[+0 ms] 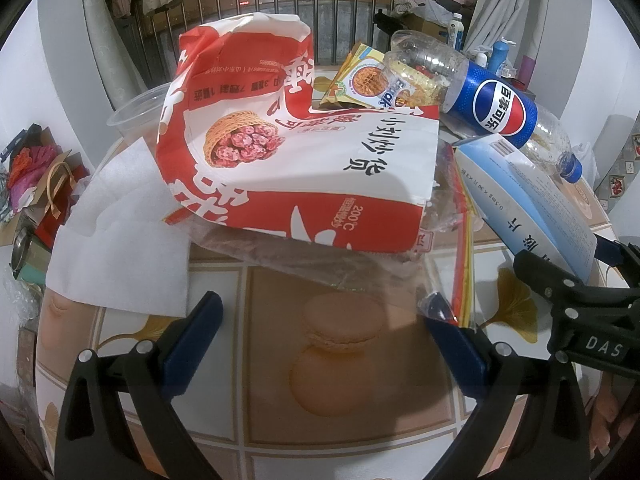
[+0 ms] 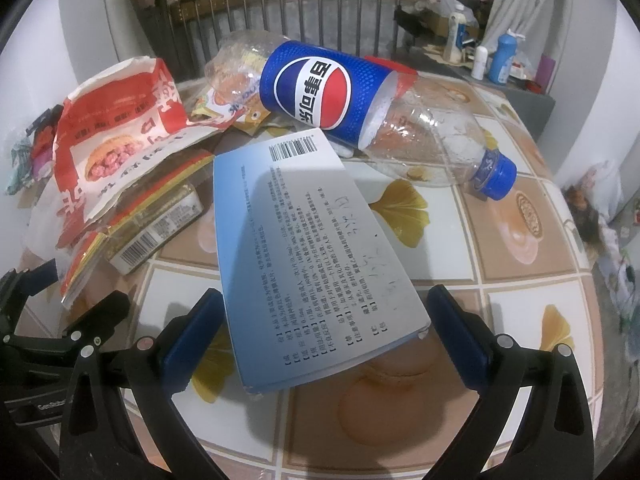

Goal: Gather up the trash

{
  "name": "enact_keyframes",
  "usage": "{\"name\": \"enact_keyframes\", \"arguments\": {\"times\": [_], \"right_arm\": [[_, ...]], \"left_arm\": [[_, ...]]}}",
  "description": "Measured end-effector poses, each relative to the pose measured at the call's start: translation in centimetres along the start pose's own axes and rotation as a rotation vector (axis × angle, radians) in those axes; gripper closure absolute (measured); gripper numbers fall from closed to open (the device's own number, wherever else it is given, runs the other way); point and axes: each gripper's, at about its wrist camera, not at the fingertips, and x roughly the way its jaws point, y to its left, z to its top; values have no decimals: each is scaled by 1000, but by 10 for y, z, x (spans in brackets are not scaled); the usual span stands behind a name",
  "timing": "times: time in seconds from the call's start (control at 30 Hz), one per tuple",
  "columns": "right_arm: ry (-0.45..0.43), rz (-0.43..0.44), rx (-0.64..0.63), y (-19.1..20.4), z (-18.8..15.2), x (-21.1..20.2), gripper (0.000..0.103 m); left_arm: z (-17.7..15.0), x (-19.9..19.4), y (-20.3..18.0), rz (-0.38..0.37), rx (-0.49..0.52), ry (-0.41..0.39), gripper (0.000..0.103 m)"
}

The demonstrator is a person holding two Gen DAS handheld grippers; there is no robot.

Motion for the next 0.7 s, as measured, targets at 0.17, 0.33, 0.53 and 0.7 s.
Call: {"name": "enact_keyframes", "arguments": {"times": [0.17,0.33,0.53,0.7], "right_arm": [[3,-8,-6,1,0,1,6],[5,-13,-10,3,-1,1,6],[6,-17,-12,5,-2,1,6],[7,-22,-16,7,-3,0,6]], "left_arm": [[0,0,0,0,0,0,4],[0,0,0,0,0,0,4],[0,0,0,0,0,0,4],[0,0,0,0,0,0,4]]}}
